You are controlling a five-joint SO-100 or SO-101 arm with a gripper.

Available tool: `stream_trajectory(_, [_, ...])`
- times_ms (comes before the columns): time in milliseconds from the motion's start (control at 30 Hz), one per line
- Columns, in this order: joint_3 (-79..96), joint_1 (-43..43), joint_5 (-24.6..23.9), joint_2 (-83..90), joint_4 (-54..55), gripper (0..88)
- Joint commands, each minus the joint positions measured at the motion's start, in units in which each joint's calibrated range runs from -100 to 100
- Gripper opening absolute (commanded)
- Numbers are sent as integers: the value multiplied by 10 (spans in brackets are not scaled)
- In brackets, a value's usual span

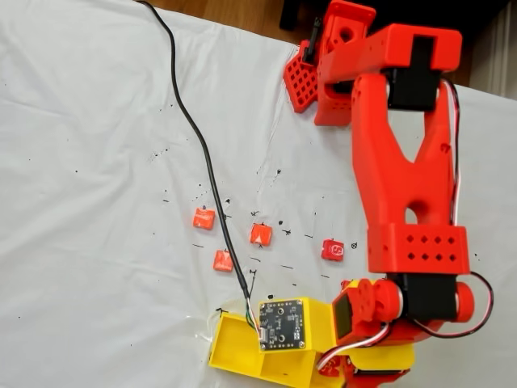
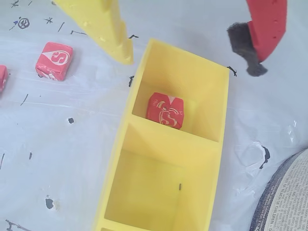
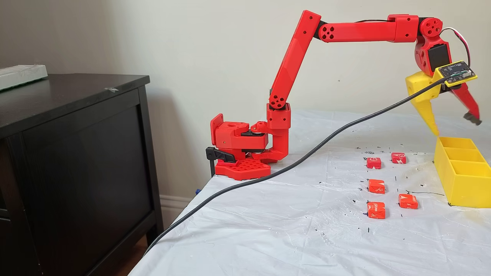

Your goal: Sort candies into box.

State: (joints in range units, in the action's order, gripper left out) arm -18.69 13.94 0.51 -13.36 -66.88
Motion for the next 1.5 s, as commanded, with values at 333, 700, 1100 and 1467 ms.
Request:
stream_trajectory(333, [176,25,13,259,-19,2])
stream_trajectory(700, [279,62,4,236,-2,230])
stream_trajectory(1100, [259,70,0,151,18,302])
stream_trajectory(1467, [246,67,-1,106,37,309])
